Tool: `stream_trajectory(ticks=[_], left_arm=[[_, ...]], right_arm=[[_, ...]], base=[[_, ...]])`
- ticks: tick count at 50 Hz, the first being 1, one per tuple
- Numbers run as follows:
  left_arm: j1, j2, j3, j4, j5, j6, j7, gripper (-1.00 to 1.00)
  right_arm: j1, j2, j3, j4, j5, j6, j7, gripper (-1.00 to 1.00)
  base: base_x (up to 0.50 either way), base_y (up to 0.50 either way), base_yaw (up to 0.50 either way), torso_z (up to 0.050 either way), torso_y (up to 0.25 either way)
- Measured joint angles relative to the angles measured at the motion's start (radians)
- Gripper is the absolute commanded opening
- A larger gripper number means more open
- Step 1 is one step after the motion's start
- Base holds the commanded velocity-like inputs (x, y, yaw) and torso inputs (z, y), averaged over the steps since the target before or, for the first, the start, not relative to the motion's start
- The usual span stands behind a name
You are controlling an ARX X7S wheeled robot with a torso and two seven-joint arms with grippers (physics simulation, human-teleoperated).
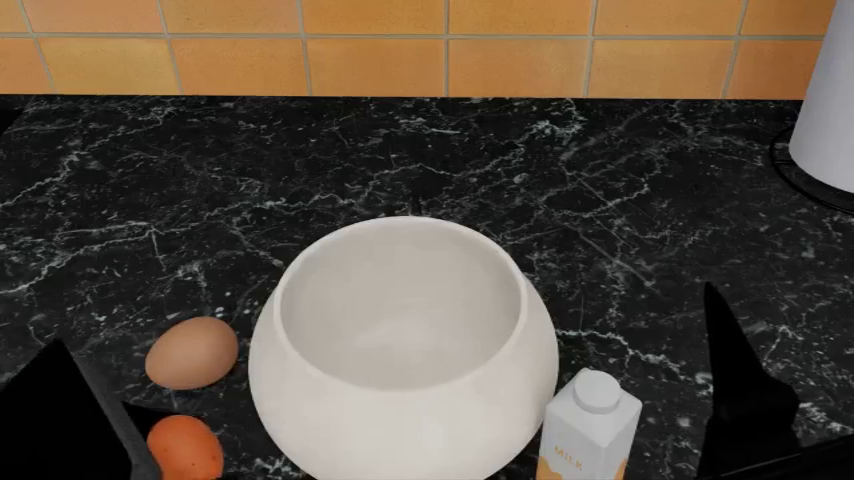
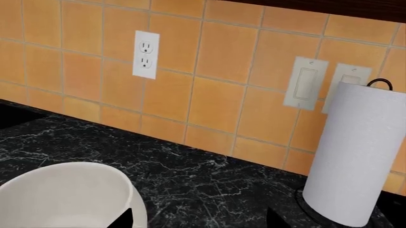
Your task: Place the eggs and milk next to the bowl.
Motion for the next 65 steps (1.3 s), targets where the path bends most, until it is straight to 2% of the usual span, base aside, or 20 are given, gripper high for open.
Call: stream_trajectory(ticks=[26,65], left_arm=[[-0.068,0.025,0.098,-0.091,0.036,0.048,0.017,-1.00],[-0.073,0.043,0.178,-0.190,0.071,0.137,0.040,-1.00]], right_arm=[[-0.026,0.007,0.036,-0.006,0.017,0.000,0.007,1.00],[-0.034,0.022,0.037,-0.006,0.030,-0.002,0.023,1.00]], base=[[0.00,0.00,0.00,0.000,0.000],[0.00,0.00,0.00,0.000,0.000]])
